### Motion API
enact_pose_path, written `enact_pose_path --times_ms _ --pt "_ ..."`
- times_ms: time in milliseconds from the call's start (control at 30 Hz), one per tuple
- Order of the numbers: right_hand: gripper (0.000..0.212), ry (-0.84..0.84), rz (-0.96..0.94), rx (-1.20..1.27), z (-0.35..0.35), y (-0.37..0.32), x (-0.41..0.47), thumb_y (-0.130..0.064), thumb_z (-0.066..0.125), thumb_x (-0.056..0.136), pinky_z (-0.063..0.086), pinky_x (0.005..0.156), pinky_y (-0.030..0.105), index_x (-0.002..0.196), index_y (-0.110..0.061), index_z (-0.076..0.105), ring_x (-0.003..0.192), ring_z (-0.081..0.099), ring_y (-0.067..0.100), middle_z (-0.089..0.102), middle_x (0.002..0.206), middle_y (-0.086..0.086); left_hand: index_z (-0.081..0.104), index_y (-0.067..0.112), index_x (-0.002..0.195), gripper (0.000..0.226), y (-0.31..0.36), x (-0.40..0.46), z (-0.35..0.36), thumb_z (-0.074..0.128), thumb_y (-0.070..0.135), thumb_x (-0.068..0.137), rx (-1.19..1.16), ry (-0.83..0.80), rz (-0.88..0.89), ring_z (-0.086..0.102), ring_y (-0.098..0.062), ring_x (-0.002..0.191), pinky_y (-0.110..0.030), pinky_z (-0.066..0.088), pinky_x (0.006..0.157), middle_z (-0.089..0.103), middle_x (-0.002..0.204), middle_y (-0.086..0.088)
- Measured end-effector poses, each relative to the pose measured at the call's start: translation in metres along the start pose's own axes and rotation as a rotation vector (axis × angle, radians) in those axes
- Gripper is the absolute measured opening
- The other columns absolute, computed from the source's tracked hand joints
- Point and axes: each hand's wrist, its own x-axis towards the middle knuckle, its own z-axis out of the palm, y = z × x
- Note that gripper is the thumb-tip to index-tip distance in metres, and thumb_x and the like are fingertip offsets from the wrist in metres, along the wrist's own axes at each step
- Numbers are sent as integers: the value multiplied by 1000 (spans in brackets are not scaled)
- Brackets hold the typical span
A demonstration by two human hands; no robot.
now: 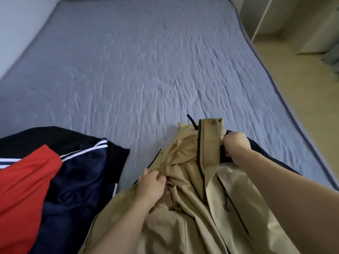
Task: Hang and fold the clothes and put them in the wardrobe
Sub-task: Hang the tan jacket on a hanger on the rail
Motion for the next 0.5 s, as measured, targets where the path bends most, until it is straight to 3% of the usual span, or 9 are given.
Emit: enact_pose_path --times_ms 67,133,200,267,300,400,433,500 --pt "10 5 66 232 -16 -6 -16 -15 48 88 51 71 38 81 -13 55 75 55 23 56 77 5 64 4 87 30 17 -21 -34 47 27 96 -315 28 -28 57 -17 87 -26 46 75 57 105 -3" --pt "13 -97 53 330 -28 -25 -42 -26 48 86 42 61 31 85 -13 53 66 53 21 55 74 3 60 16 62 26 39 -51 -76 52 28 84 -500 42 4 52 -11 67 -22 38 58 59 72 0" --pt "38 -257 41 394 -39 -49 -66 -39 57 83 50 70 34 112 -15 50 81 61 21 60 95 5 49 20 46 36 63 -88 -115 54 15 81 -606 -8 55 44 -9 56 -26 33 54 47 54 5" --pt "66 -342 16 346 -49 -72 -81 -43 70 73 56 83 44 128 -16 44 98 64 27 62 112 7 43 21 42 38 78 -120 -142 56 7 75 -668 -72 93 38 -7 52 -24 29 51 38 50 6" --pt "63 -350 -28 274 -53 -80 -88 -38 72 72 56 83 44 124 -16 47 96 65 26 64 109 7 40 21 42 33 82 -134 -152 56 9 67 -689 -98 110 35 -7 50 -24 26 49 34 50 6" --pt "8 -250 -137 63 -60 -92 -102 -23 56 86 50 61 28 91 -19 61 74 62 19 67 88 5 32 21 45 24 82 -160 -170 49 6 50 -677 -105 100 26 -10 51 -26 19 47 26 53 4" --pt "12 -218 -132 95 -63 -95 -109 -18 51 89 45 55 26 83 -19 62 68 60 18 66 83 5 31 21 47 25 77 -165 -173 47 3 49 -633 -84 71 26 -10 52 -26 18 47 26 54 4" --pt "19 -230 -71 266 -70 -99 -124 -13 46 92 45 54 24 85 -15 63 67 61 20 66 80 4 35 21 56 27 64 -171 -176 43 -5 58 -492 -39 -34 33 -13 56 -27 22 47 35 58 3"
